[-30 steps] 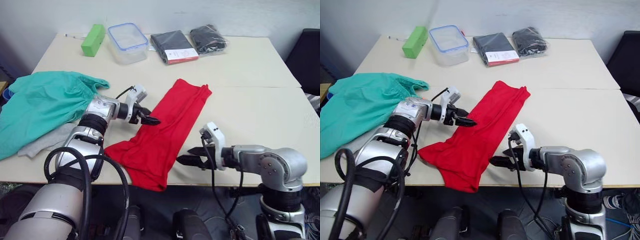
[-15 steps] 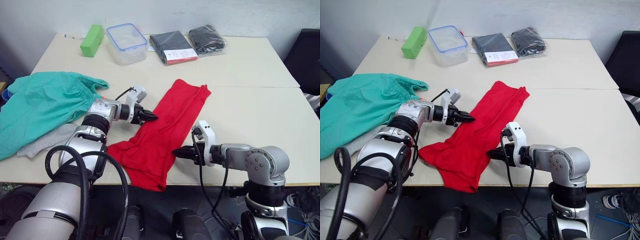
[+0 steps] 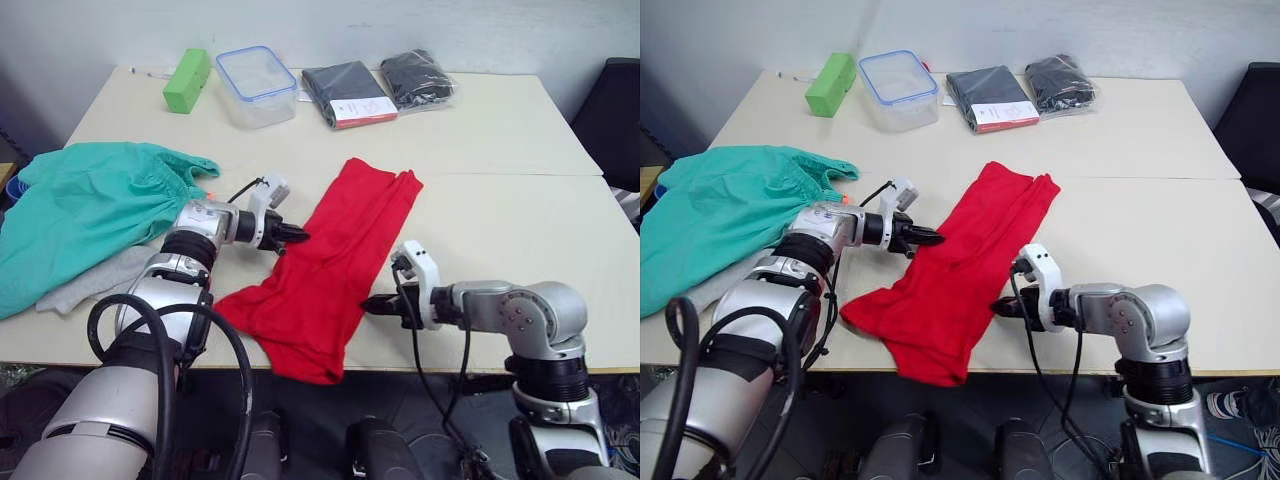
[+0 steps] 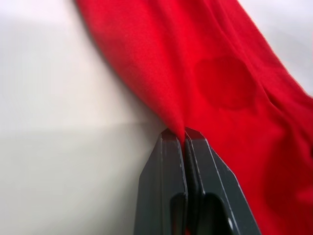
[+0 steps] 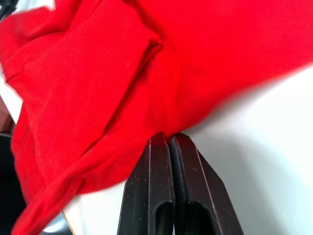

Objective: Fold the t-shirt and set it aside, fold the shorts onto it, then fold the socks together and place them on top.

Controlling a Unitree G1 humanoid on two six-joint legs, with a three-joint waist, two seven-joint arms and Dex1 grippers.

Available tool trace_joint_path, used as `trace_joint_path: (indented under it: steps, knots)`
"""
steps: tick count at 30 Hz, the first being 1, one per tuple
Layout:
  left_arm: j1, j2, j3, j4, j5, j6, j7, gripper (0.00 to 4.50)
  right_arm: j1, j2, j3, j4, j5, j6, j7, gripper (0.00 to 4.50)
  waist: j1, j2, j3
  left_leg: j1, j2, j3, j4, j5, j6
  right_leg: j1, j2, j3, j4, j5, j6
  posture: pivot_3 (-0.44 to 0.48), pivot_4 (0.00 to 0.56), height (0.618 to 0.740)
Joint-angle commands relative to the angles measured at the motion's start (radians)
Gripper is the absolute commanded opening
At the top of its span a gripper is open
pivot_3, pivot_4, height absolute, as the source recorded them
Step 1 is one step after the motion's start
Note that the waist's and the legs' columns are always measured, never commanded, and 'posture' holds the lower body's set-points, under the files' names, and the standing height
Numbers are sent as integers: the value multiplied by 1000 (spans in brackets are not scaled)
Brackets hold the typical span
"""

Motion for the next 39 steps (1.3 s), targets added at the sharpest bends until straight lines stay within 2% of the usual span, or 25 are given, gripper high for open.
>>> trace_joint_path:
  steps: [1, 3, 6, 12, 14, 19, 24, 27, 32, 34, 37, 39]
  knots:
    - [14, 19, 23, -99, -20, 35, -6, 0, -36, -84, 37, 47, 11, -64, 90, 52, 0, 0, 0, 0, 0, 0, 0, 0, 0, 0, 0, 0, 0, 0, 0, 0, 150, 740]
    - [52, 22, 29, -183, -37, 88, -10, 0, -58, -132, 78, 96, -9, -116, 133, 52, -1, 0, 0, 0, 0, 0, 0, 0, 0, 0, 0, 0, 0, 0, 0, 0, 150, 740]
    - [169, 23, 37, -417, -71, 210, 24, 0, -116, -192, 148, 214, -54, -209, 214, 52, -3, 0, 0, 0, 1, 0, 0, 0, 0, 0, 0, 0, 0, 0, 0, 0, 150, 740]
    - [397, -33, 87, -860, -143, 446, 202, 0, -198, -258, 277, 342, -117, -328, 374, 52, -1, 0, 0, 0, 1, -4, 2, 0, 0, 2, -3, 4, 1, 0, 0, 0, 150, 740]
    - [443, -60, 115, -952, -161, 501, 276, 0, -213, -272, 311, 361, -137, -360, 418, 52, 0, 0, 0, 0, 0, -5, 2, 0, 0, 3, -4, 4, 1, 0, 0, 0, 150, 740]
    - [526, -120, 163, -1123, -189, 573, 431, 0, -230, -284, 358, 389, -193, -454, 498, 52, 2, 0, 0, 0, 0, -6, 3, 0, 0, 5, -4, 3, 0, 0, 0, 0, 150, 740]
    - [538, -86, 176, -1160, -226, 601, 455, 0, -219, -264, 322, 386, -227, -511, 481, 52, 1, 0, 0, 0, 1, -7, 3, 0, 0, 5, -3, 2, -1, 0, 0, 0, 150, 740]
    - [535, -21, 165, -1149, -253, 599, 404, 631, -193, -281, 285, 347, -216, -501, 475, 0, 1, 0, 0, 0, 1, -7, 3, 0, 0, 5, -3, 2, -1, 0, 0, 0, 150, 740]
    - [545, 130, 96, -1165, -267, 507, 257, 2167, -101, -358, 206, 198, -196, -521, 487, 1620, 3, 0, 0, 0, 0, -7, 2, 0, -1, 6, -3, 1, -4, 0, 0, 0, 150, 740]
    - [556, 209, 46, -1170, -240, 397, 171, 2789, -42, -407, 173, 126, -217, -601, 496, 2289, 6, 0, 0, 0, 0, -7, 1, 0, -1, 8, -2, 1, -6, 0, 0, 0, 150, 740]
    - [622, 375, -65, -1187, -120, -21, -20, 3744, 105, -512, 134, 16, -314, -897, 544, 3327, 6, 0, 0, 2, 1, -8, 0, 0, -1, 12, -2, 0, -14, 0, 0, 0, 150, 740]
    - [645, 425, -100, -1167, -83, -245, -96, 4396, 190, -545, 117, -19, -375, -1111, 568, 4058, 7, 1, 0, 3, 1, -8, -1, -1, -1, 16, -1, 0, -19, 0, 0, 0, 150, 740]
